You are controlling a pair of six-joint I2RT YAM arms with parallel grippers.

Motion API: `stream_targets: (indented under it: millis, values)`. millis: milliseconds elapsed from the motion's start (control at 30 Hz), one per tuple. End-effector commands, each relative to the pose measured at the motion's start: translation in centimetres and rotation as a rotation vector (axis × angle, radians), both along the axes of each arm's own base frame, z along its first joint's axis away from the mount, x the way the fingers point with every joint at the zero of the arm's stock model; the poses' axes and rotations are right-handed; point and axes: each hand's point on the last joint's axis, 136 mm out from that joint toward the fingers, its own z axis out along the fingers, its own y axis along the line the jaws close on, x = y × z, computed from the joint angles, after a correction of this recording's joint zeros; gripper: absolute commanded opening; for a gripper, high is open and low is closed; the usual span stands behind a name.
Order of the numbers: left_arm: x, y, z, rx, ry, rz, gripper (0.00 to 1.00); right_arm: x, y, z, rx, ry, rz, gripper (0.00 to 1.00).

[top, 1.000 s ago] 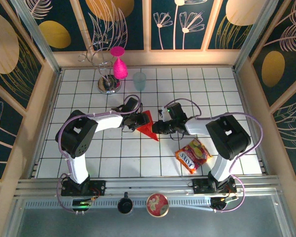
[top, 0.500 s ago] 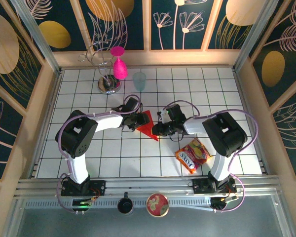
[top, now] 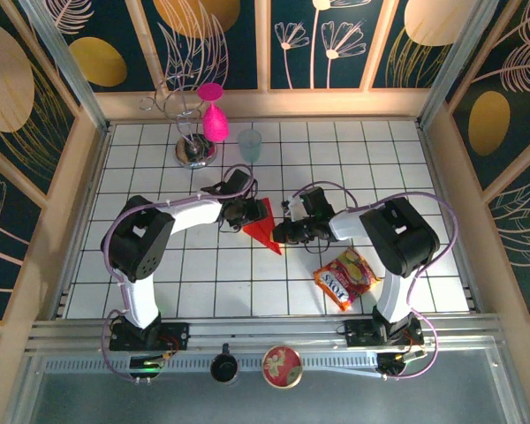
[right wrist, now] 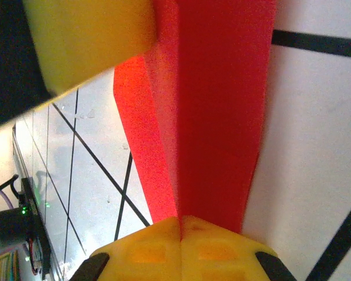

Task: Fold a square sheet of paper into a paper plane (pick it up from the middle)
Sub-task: Fourth fold the wing at the center of the table.

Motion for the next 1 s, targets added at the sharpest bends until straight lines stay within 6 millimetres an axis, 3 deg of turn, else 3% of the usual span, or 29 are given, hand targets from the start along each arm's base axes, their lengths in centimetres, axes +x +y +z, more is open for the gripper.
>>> stream_targets:
  millis: [0, 100, 200, 400, 467, 533, 700, 833, 867, 967]
  values:
    - [1.7, 0.5, 3.9, 0.037, -0.104, -0.031, 0.6, -1.0, -0.2, -1.0, 0.008, 0.053, 0.019, 0.06]
    - [2.6, -0.5, 7.1, -0.031, -0.202, -0.055, 0.62, -1.1, -0.3, -1.2, 0.004, 0.061, 0.02, 0.06]
    - [1.8, -1.8, 8.3, -0.149, -0.246, -0.099, 0.59, -1.3, -0.3, -1.6, -0.001, 0.073, 0.022, 0.05]
    - [0.2, -3.1, 7.3, -0.323, -0.234, -0.145, 0.41, -0.7, -1.2, -2.1, 0.013, 0.101, -0.005, 0.05]
    - [-0.6, -2.7, 6.0, -0.354, -0.218, -0.148, 0.36, -0.7, -1.3, -2.1, 0.029, 0.107, -0.008, 0.04]
    - [-0.8, -2.8, 7.4, -0.433, -0.251, -0.152, 0.31, -0.8, -1.4, -2.1, 0.051, 0.118, -0.007, 0.04]
    - [-1.5, -2.6, 7.6, -0.574, -0.259, -0.146, 0.25, -0.6, -1.7, -2.0, 0.095, 0.135, -0.013, 0.03]
    - [-1.7, -2.7, 7.0, -0.572, -0.248, -0.157, 0.21, -0.6, -1.8, -1.8, 0.122, 0.139, -0.01, 0.02]
    - [-1.8, -2.7, 5.8, -0.56, -0.222, -0.156, 0.21, -0.6, -1.9, -1.7, 0.126, 0.142, -0.011, 0.02]
    - [-1.9, -2.8, 4.7, -0.55, -0.189, -0.163, 0.19, -0.5, -2.0, -1.7, 0.135, 0.144, -0.014, 0.02]
